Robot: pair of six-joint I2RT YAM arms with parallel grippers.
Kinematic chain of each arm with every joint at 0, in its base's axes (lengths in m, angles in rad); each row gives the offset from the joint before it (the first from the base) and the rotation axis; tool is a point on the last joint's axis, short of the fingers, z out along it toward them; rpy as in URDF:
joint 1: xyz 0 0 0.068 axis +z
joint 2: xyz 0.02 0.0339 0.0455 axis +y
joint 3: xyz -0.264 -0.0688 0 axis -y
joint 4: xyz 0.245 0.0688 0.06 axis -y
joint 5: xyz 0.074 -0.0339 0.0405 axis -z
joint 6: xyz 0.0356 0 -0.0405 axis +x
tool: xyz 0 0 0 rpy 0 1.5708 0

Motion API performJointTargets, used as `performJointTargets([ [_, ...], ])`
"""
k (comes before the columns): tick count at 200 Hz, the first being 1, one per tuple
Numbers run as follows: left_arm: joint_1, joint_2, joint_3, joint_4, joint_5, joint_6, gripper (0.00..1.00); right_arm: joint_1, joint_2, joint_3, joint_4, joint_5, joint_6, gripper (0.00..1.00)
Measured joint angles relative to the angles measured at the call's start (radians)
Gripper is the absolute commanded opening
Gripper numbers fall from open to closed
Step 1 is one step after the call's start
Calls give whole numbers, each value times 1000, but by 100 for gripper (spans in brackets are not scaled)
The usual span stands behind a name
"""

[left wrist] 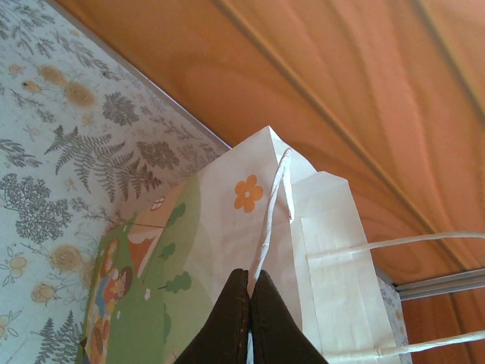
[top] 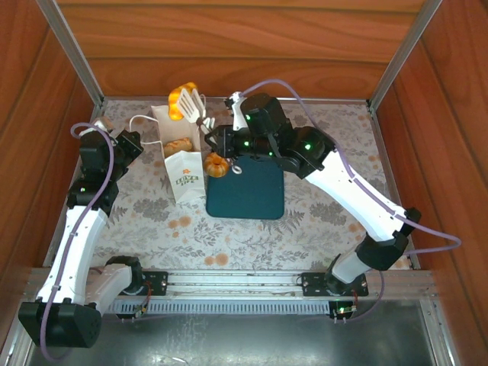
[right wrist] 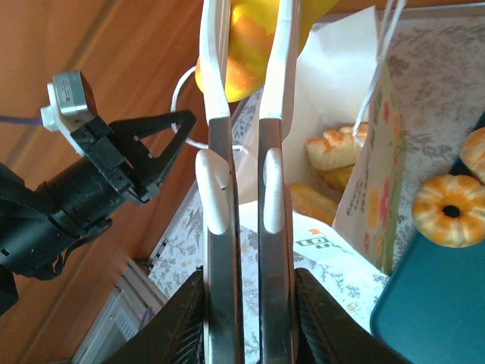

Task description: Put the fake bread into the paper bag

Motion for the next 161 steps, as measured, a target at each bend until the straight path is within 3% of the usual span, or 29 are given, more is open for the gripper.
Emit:
performJointTargets([
  [69,0,0,1,0,0,0,0,5,35,-64,2,-13,0,33],
  [116,0,0,1,0,0,0,0,5,76,-75,-4,-13,-1,46],
  [161,0,-4,1,0,0,0,0,5,79,-75,-5,-13,0,45],
])
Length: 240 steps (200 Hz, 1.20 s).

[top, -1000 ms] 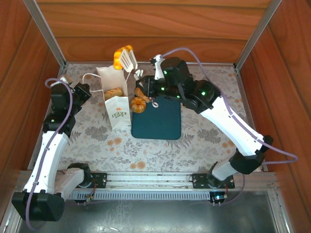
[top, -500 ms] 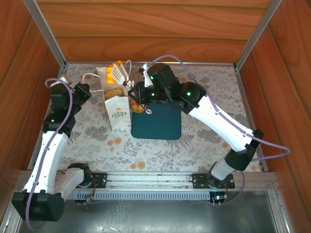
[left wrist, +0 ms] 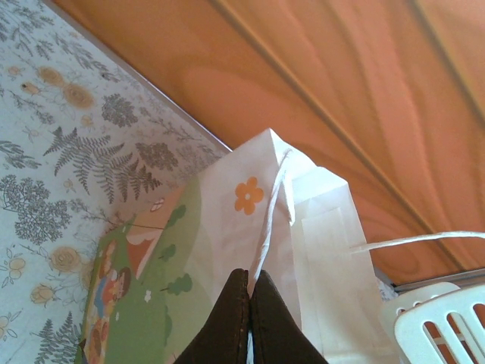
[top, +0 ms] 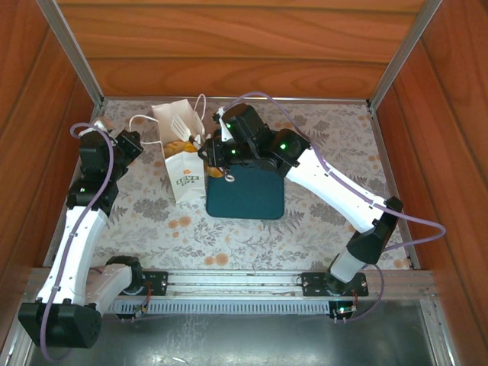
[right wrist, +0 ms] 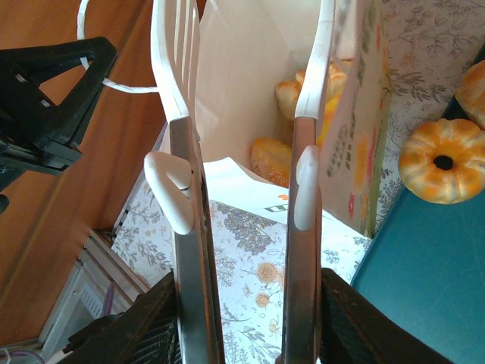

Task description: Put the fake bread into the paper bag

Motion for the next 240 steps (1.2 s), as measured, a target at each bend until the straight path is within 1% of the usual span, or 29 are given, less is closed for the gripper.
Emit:
performJointTargets([
  [43,0,-2,0,0,0,0,0,0,-1,14,0,-14,-3,41],
  [68,0,-2,0,0,0,0,0,0,-23,17,7,-10,-11,41],
  [108,0,-2,0,0,0,0,0,-10,-134,17,7,27,-30,41],
  [138,0,-2,0,0,0,0,0,-50,-239,7,13,65,-38,41],
  [185,0,-2,0,0,0,0,0,-123,-354,-89,12,121,-40,41],
  [240,0,-2,0,0,0,0,0,-221,-375,-278,3,124,-10,41],
])
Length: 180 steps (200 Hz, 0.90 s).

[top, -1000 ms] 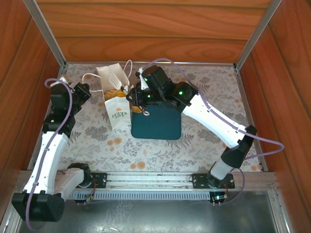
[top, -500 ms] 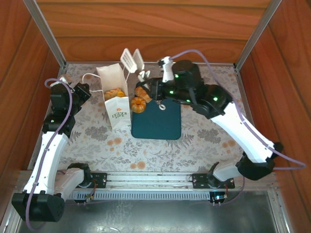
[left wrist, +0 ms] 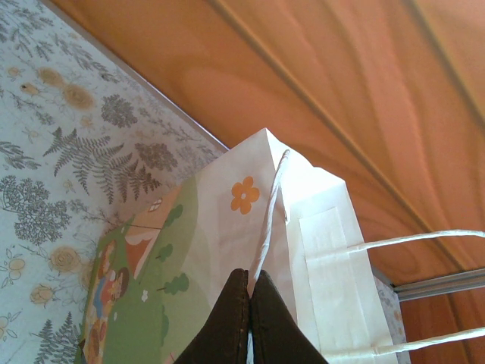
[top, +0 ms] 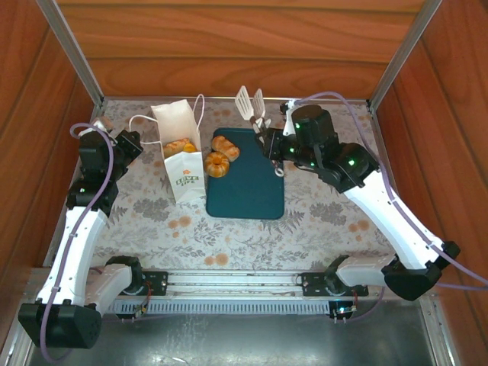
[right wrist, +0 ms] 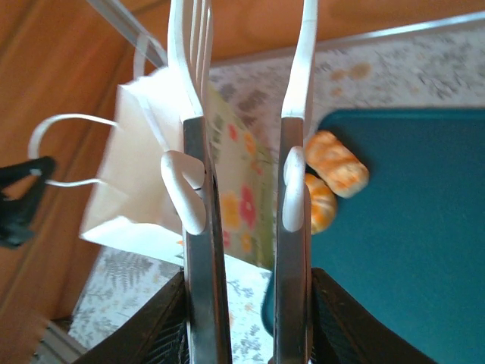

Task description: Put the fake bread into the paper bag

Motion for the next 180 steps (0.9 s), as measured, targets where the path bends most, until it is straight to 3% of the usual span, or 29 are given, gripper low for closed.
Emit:
performJointTargets([
  [74,0,0,0,0,0,0,0,-23,154,-185,29,-71,94,45],
  [180,0,0,0,0,0,0,0,-21,333,-201,146,-185,157,48],
])
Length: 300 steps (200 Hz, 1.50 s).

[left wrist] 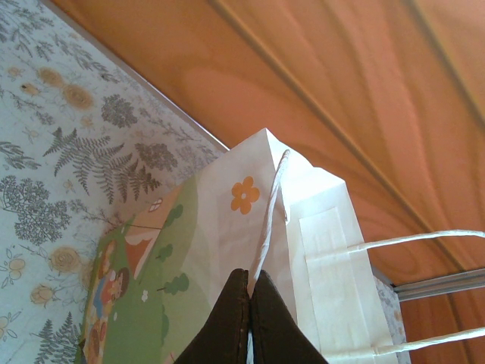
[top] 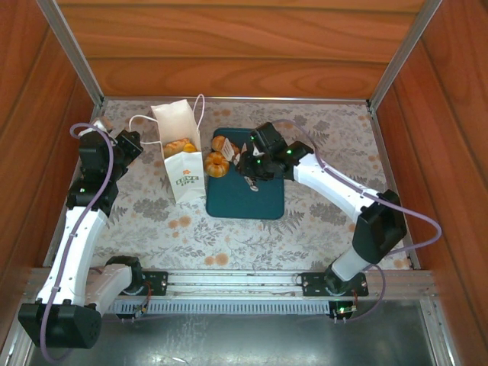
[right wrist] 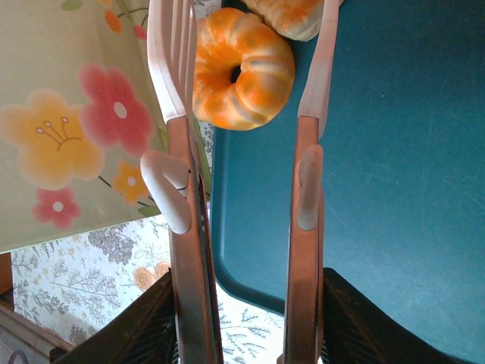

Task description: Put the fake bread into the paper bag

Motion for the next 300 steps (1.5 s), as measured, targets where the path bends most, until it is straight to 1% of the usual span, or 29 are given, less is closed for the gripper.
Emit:
performJointTargets([
  [71,0,0,0,0,0,1,0,21,84,10,22,-26,15,46],
  [114,0,0,0,0,-1,2,0,26,137,10,32,-34,19,40],
  [199,0,-3,0,0,-1,3,0,26,138,14,39,-43,29,24],
  [238,0,-7,0,0,0,3,0,26,106,-3,38,-41,42,20],
  [300,0,-7,0,0,0,3,0,26,-38,-84,38,-39,75,18],
])
